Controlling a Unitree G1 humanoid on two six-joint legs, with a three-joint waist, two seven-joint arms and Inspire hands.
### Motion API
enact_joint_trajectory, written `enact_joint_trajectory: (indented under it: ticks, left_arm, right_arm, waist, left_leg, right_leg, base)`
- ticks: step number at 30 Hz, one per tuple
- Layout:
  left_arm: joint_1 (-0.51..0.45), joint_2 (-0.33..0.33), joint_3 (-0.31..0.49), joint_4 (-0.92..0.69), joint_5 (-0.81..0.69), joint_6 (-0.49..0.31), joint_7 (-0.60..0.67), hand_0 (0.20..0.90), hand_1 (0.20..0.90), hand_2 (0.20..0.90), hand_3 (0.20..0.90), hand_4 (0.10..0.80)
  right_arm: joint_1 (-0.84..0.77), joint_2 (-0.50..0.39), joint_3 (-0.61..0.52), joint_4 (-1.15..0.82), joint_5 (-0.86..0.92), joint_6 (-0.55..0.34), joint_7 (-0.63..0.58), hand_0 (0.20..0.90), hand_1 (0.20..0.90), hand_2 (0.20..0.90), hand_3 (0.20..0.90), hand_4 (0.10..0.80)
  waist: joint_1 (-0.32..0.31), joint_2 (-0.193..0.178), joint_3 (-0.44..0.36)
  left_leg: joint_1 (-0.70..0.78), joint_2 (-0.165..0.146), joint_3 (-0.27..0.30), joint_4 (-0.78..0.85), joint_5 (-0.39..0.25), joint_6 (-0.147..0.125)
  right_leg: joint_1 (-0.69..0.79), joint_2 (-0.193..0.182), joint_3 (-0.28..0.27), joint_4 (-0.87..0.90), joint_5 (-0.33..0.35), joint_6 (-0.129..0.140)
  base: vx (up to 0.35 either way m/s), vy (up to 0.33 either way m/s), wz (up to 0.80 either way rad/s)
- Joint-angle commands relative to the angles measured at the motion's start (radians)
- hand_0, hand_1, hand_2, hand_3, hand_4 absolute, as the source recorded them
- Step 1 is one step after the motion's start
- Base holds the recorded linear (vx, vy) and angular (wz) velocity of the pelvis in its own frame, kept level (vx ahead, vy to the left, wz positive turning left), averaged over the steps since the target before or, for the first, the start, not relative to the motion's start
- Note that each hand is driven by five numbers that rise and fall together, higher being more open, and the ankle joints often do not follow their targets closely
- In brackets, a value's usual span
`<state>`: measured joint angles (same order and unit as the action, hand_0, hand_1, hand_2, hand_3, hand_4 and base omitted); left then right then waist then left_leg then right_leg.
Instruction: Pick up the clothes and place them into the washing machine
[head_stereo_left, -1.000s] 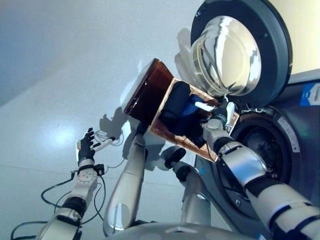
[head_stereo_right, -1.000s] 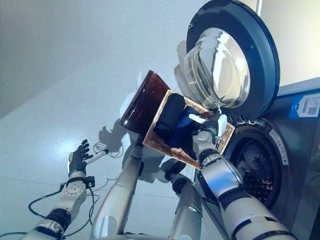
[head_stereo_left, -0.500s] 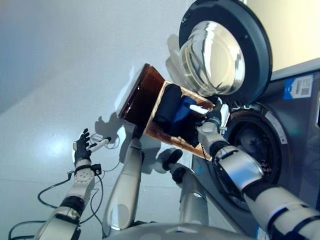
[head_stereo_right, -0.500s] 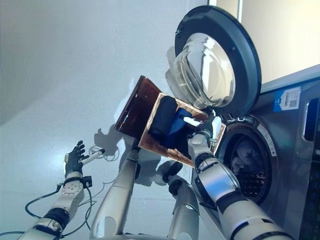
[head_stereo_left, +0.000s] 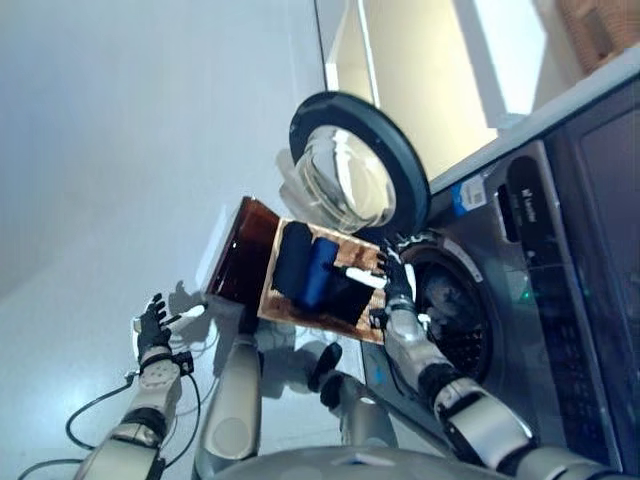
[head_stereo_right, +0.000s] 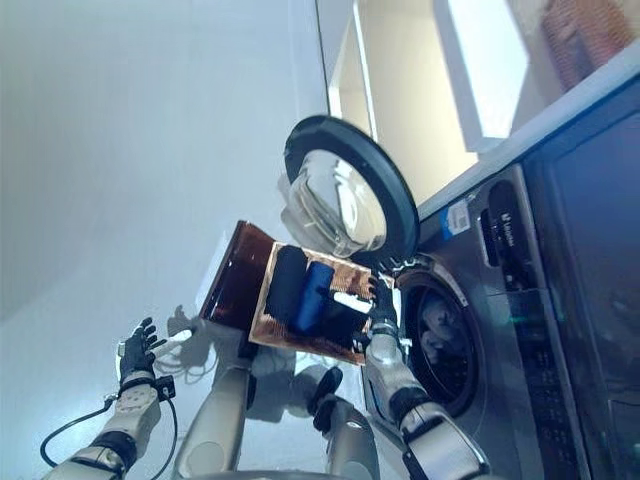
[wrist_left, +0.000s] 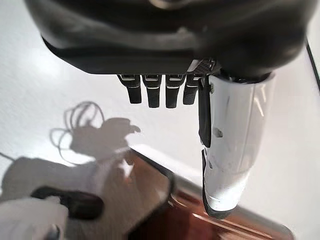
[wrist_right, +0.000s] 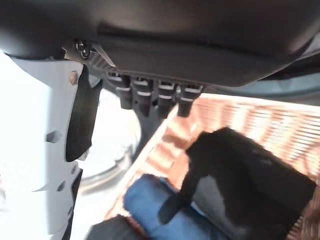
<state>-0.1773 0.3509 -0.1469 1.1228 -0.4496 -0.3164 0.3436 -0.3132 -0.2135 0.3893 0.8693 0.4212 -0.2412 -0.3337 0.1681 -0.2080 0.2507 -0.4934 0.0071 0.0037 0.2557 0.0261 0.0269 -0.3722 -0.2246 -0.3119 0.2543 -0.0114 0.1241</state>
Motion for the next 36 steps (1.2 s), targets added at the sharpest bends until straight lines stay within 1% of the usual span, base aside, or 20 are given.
enact_joint_trajectory:
  ticks: [1,2,3,6,7,10,14,16,17,18,19,23,26,27,29,32,36]
  left_arm:
    - [0.055,0.013,0.046,0.034,-0.022,-0.072,-0.019,0.900,0.900,0.900,0.900,0.800]
    - [0.074,0.010,0.045,0.027,-0.023,-0.084,-0.031,0.900,0.900,0.900,0.900,0.800]
    - [0.080,0.009,0.048,0.023,-0.022,-0.085,-0.041,0.900,0.900,0.900,0.900,0.800]
    - [0.090,0.007,0.043,0.013,-0.021,-0.093,-0.048,0.900,0.900,0.900,0.900,0.800]
    - [0.096,0.006,0.044,0.001,-0.023,-0.092,-0.054,0.900,0.900,0.900,0.900,0.800]
    - [0.091,0.005,0.039,-0.011,-0.032,-0.101,-0.051,0.900,0.900,0.900,0.900,0.800]
    - [0.069,0.001,0.035,-0.003,-0.060,-0.108,-0.037,0.900,0.900,0.900,0.900,0.800]
    - [0.052,-0.001,0.033,-0.001,-0.072,-0.110,-0.030,0.900,0.900,0.900,0.900,0.800]
    - [0.041,0.000,0.037,0.014,-0.087,-0.111,-0.023,0.900,0.900,0.900,0.900,0.800]
    - [0.041,0.000,0.037,0.014,-0.087,-0.111,-0.023,0.900,0.900,0.900,0.900,0.800]
    - [0.024,0.004,0.032,0.036,-0.091,-0.113,-0.010,0.900,0.900,0.900,0.900,0.800]
    - [-0.013,0.023,0.028,0.067,-0.082,-0.107,0.013,0.900,0.900,0.900,0.900,0.800]
    - [-0.039,0.039,0.018,0.080,-0.061,-0.101,0.036,0.900,0.900,0.900,0.900,0.800]
    - [-0.046,0.040,0.011,0.080,-0.057,-0.104,0.046,0.900,0.900,0.900,0.900,0.800]
    - [-0.064,0.049,0.001,0.077,-0.045,-0.100,0.065,0.900,0.900,0.900,0.900,0.800]
    - [-0.083,0.054,-0.025,0.058,-0.026,-0.100,0.086,0.900,0.900,0.900,0.900,0.800]
    - [-0.105,0.063,-0.038,0.047,-0.014,-0.096,0.105,0.900,0.900,0.900,0.900,0.800]
  right_arm:
    - [0.020,-0.188,-0.039,-0.171,0.019,-0.106,0.087,0.900,0.900,0.900,0.900,0.800]
    - [0.056,-0.208,-0.058,-0.174,0.043,-0.112,0.127,0.900,0.900,0.900,0.900,0.800]
    - [0.064,-0.225,-0.054,-0.192,0.025,-0.109,0.134,0.900,0.900,0.900,0.900,0.800]
    - [0.067,-0.239,-0.058,-0.178,0.031,-0.104,0.158,0.900,0.900,0.900,0.900,0.800]
    - [0.058,-0.253,-0.047,-0.178,0.008,-0.098,0.153,0.900,0.900,0.900,0.900,0.800]
    - [0.024,-0.240,-0.034,-0.128,-0.004,-0.091,0.127,0.900,0.900,0.900,0.900,0.800]
    - [-0.063,-0.171,-0.031,-0.021,0.027,-0.095,0.067,0.900,0.900,0.900,0.900,0.800]
    - [-0.117,-0.141,-0.026,0.051,0.030,-0.095,0.019,0.900,0.900,0.900,0.900,0.800]
    - [-0.161,-0.120,-0.027,0.108,0.040,-0.094,-0.019,0.900,0.900,0.900,0.900,0.800]
    - [-0.161,-0.120,-0.027,0.108,0.040,-0.094,-0.019,0.900,0.900,0.900,0.900,0.800]
    - [-0.205,-0.094,-0.043,0.182,0.054,-0.095,-0.061,0.900,0.900,0.900,0.900,0.800]
    - [-0.318,-0.085,-0.080,0.343,0.083,-0.091,-0.138,0.900,0.900,0.900,0.900,0.800]
    - [-0.395,-0.072,-0.115,0.436,0.130,-0.089,-0.177,0.900,0.900,0.900,0.900,0.800]
    - [-0.417,-0.058,-0.138,0.458,0.166,-0.101,-0.191,0.900,0.900,0.900,0.900,0.800]
    - [-0.476,-0.069,-0.158,0.515,0.188,-0.095,-0.225,0.900,0.900,0.900,0.900,0.800]
    - [-0.543,-0.068,-0.191,0.569,0.262,-0.100,-0.239,0.900,0.900,0.900,0.900,0.800]
    - [-0.588,-0.056,-0.194,0.601,0.284,-0.096,-0.253,0.900,0.900,0.900,0.900,0.800]
  waist:
    - [-0.028,0.051,-0.038]
    - [-0.034,0.057,-0.048]
    - [-0.036,0.058,-0.052]
    - [-0.039,0.061,-0.051]
    - [-0.038,0.060,-0.051]
    - [-0.036,0.057,-0.043]
    - [-0.021,0.047,-0.011]
    - [-0.008,0.037,0.015]
    - [0.000,0.027,0.032]
    - [0.000,0.027,0.032]
    - [0.007,0.019,0.052]
    - [0.026,0.011,0.076]
    - [0.042,0.007,0.090]
    - [0.048,0.003,0.096]
    - [0.063,0.005,0.113]
    - [0.086,0.009,0.138]
    - [0.098,0.007,0.157]
  left_leg:
    - [0.035,-0.016,0.005,-0.092,0.005,-0.055]
    - [0.056,-0.015,0.006,-0.097,0.002,-0.055]
    - [0.060,-0.015,0.006,-0.094,0.000,-0.055]
    - [0.064,-0.015,0.008,-0.087,-0.003,-0.053]
    - [0.062,-0.014,0.008,-0.084,-0.003,-0.054]
    - [0.045,-0.012,0.007,-0.079,0.001,-0.055]
    - [-0.001,-0.008,0.000,-0.062,0.005,-0.057]
    - [-0.041,-0.007,-0.004,-0.037,0.004,-0.060]
    - [-0.062,-0.005,-0.013,-0.007,-0.032,-0.068]
    - [-0.063,-0.005,-0.013,-0.007,-0.032,-0.068]
    - [-0.103,0.000,-0.017,0.026,-0.041,-0.069]
    - [-0.179,0.001,-0.024,0.086,-0.060,-0.071]
    - [-0.218,0.003,-0.029,0.103,-0.066,-0.072]
    - [-0.228,0.003,-0.032,0.104,-0.067,-0.072]
    - [-0.255,0.002,-0.036,0.115,-0.069,-0.073]
    - [-0.287,-0.002,-0.046,0.139,-0.078,-0.071]
    - [-0.310,-0.002,-0.048,0.156,-0.085,-0.071]
  right_leg:
    - [0.038,0.027,-0.028,-0.019,-0.023,-0.022]
    - [0.048,0.025,-0.025,-0.021,-0.023,-0.021]
    - [0.051,0.023,-0.023,-0.019,-0.025,-0.021]
    - [0.052,0.021,-0.016,-0.017,-0.024,-0.022]
    - [0.051,0.021,-0.015,-0.018,-0.024,-0.022]
    - [0.033,0.022,-0.013,-0.019,-0.019,-0.025]
    - [-0.013,0.024,-0.016,-0.003,-0.020,-0.033]
    - [-0.040,0.023,-0.020,0.012,-0.023,-0.039]
    - [-0.058,0.025,-0.013,0.040,-0.054,-0.035]
    - [-0.058,0.024,-0.013,0.041,-0.054,-0.035]
    - [-0.085,0.022,-0.016,0.066,-0.060,-0.039]
    - [-0.139,0.021,-0.025,0.110,-0.071,-0.046]
    - [-0.170,0.018,-0.033,0.127,-0.075,-0.046]
    - [-0.179,0.019,-0.034,0.128,-0.075,-0.045]
    - [-0.194,0.019,-0.041,0.140,-0.078,-0.044]
    - [-0.219,0.020,-0.045,0.163,-0.089,-0.049]
    - [-0.233,0.020,-0.049,0.172,-0.091,-0.049]
  base:
    - [0.059,0.008,-0.14]
    - [0.054,-0.006,-0.12]
    - [0.039,0.000,-0.14]
    - [0.001,-0.002,-0.07]
    - [-0.042,-0.010,-0.01]
    - [-0.070,-0.016,-0.02]
    - [-0.066,-0.031,0.00]
    - [-0.040,-0.065,0.03]
    - [0.038,-0.062,0.07]
    - [0.035,-0.062,0.13]
    - [-0.034,-0.020,0.12]
    - [-0.024,0.001,0.10]
    - [0.011,0.002,0.15]
    - [0.008,0.000,0.11]
    - [0.001,0.002,0.08]
    - [0.016,0.012,0.15]
    - [0.005,-0.001,0.04]
